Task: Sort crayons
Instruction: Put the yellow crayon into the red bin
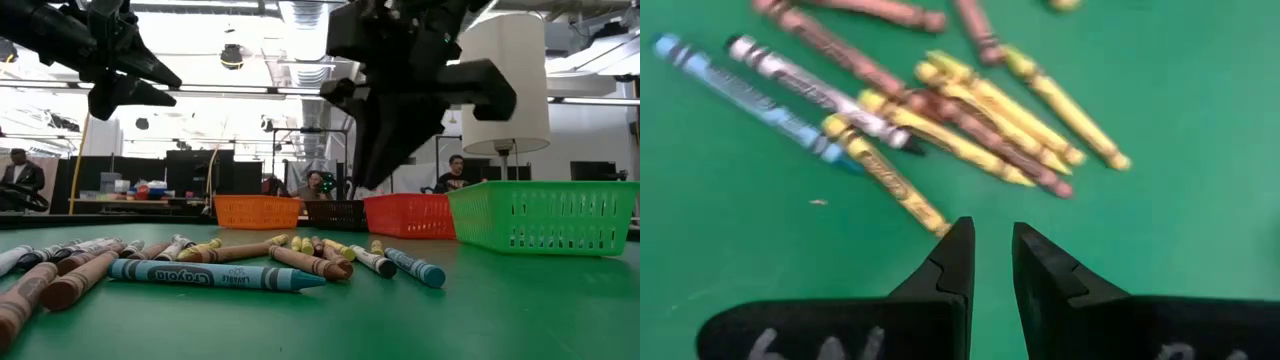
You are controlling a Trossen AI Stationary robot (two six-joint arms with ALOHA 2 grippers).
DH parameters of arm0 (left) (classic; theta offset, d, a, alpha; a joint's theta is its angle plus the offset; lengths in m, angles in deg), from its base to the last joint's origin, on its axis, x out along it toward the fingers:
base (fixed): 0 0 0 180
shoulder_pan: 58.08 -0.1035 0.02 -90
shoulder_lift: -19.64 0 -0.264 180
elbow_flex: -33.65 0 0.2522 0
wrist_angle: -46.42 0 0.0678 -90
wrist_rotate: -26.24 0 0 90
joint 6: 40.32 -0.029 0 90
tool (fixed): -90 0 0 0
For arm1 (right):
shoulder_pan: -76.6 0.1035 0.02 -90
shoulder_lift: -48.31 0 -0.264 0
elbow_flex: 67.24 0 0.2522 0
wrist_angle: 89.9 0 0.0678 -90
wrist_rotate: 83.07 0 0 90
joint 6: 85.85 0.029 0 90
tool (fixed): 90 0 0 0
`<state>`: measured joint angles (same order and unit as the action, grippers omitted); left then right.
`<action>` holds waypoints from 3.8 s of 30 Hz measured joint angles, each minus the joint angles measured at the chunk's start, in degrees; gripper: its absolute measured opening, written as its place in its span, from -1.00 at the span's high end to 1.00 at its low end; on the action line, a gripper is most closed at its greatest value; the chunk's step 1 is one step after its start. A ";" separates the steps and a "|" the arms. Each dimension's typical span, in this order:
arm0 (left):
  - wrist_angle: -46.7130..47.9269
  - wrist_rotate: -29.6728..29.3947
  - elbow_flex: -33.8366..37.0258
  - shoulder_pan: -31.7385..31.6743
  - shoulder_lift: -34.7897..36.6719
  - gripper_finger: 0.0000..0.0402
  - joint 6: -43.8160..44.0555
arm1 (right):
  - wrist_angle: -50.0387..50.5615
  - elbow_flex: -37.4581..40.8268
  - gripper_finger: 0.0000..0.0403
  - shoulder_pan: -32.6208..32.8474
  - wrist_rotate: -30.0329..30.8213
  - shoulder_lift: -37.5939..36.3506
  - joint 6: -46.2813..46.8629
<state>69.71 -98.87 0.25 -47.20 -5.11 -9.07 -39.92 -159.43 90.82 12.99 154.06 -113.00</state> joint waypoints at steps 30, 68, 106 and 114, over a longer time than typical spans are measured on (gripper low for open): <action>1.74 -0.02 0.00 0.00 0.02 0.10 -0.38 | 0.01 -1.32 0.67 2.67 1.20 7.95 -18.61; 3.10 -0.94 0.00 0.00 0.00 0.10 0.01 | 4.41 -1.94 0.99 -2.30 -4.66 2.12 10.05; 3.99 -1.41 0.00 0.00 0.01 0.10 1.37 | 8.85 10.08 0.99 -28.28 4.11 -15.90 54.81; 4.01 -1.60 0.00 -0.01 0.00 0.10 1.37 | 3.08 14.98 0.99 -28.26 2.86 -15.81 54.31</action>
<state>73.72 -100.47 0.25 -47.21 -5.11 -7.70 -36.84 -144.45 62.56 15.86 138.24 -58.69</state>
